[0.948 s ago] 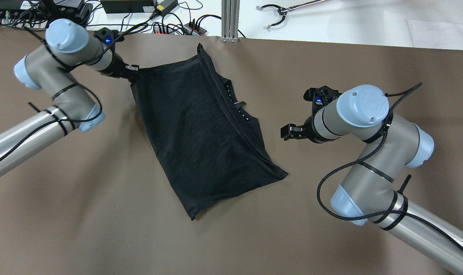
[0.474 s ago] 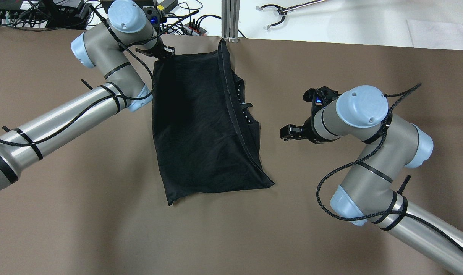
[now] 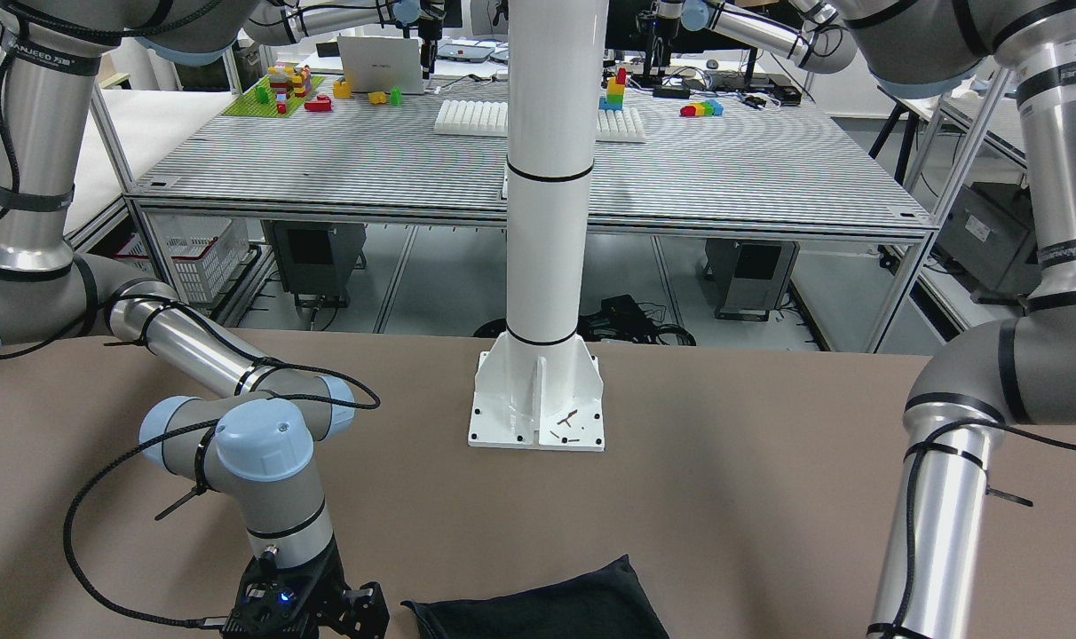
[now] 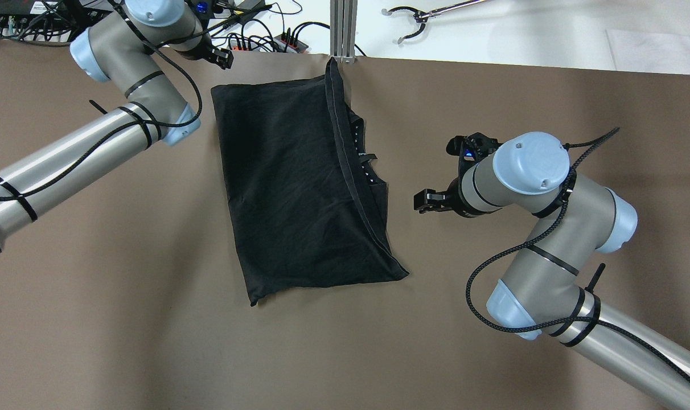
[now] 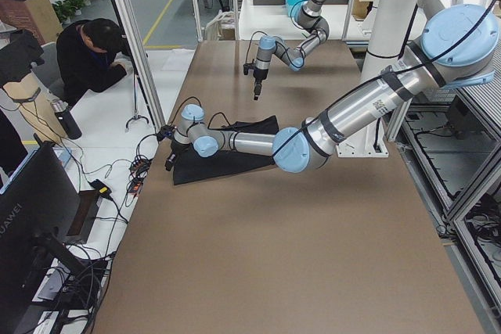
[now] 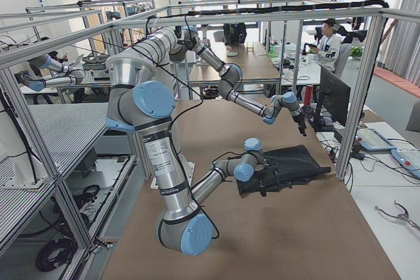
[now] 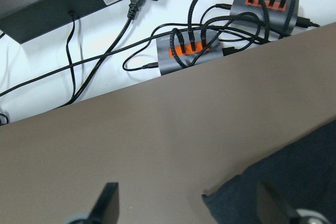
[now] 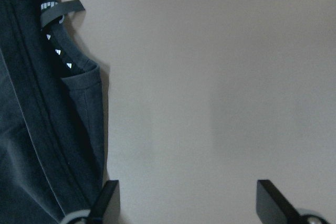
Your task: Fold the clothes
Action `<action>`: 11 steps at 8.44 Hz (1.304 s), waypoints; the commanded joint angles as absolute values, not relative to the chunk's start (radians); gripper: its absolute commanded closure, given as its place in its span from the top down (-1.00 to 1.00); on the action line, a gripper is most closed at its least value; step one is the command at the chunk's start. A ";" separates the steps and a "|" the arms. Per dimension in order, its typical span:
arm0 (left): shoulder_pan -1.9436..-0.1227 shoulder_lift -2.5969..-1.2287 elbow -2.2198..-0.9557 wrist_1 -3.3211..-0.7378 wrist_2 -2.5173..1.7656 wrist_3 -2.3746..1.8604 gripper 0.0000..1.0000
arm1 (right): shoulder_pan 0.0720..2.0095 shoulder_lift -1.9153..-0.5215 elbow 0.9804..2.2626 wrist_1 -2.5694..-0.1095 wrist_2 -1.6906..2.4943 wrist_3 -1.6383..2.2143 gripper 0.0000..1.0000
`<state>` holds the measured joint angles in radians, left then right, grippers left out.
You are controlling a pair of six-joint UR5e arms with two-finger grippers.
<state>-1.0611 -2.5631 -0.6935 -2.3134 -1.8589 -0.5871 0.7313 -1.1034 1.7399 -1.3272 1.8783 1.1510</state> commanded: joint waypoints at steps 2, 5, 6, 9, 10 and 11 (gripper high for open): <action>-1.075 -2.494 -0.785 -2.313 -1.879 -0.583 0.90 | 0.669 -1.057 1.613 -1.121 1.815 1.662 0.78; -1.075 -2.491 -0.787 -2.313 -1.881 -0.584 0.90 | 0.637 -0.957 1.448 -0.988 1.703 1.785 0.77; -1.075 -2.488 -0.787 -2.313 -1.881 -0.584 0.90 | 0.634 -0.957 1.448 -0.988 1.703 1.789 0.76; -1.074 -2.488 -0.787 -2.313 -1.879 -0.589 0.90 | 0.581 -0.960 1.434 -0.988 1.620 1.790 0.58; -1.074 -2.487 -0.787 -2.313 -1.879 -0.589 0.90 | 0.575 -0.960 1.434 -0.989 1.618 1.808 0.43; -1.074 -2.487 -0.787 -2.313 -1.881 -0.592 0.90 | 0.574 -0.960 1.434 -0.989 1.618 1.828 0.23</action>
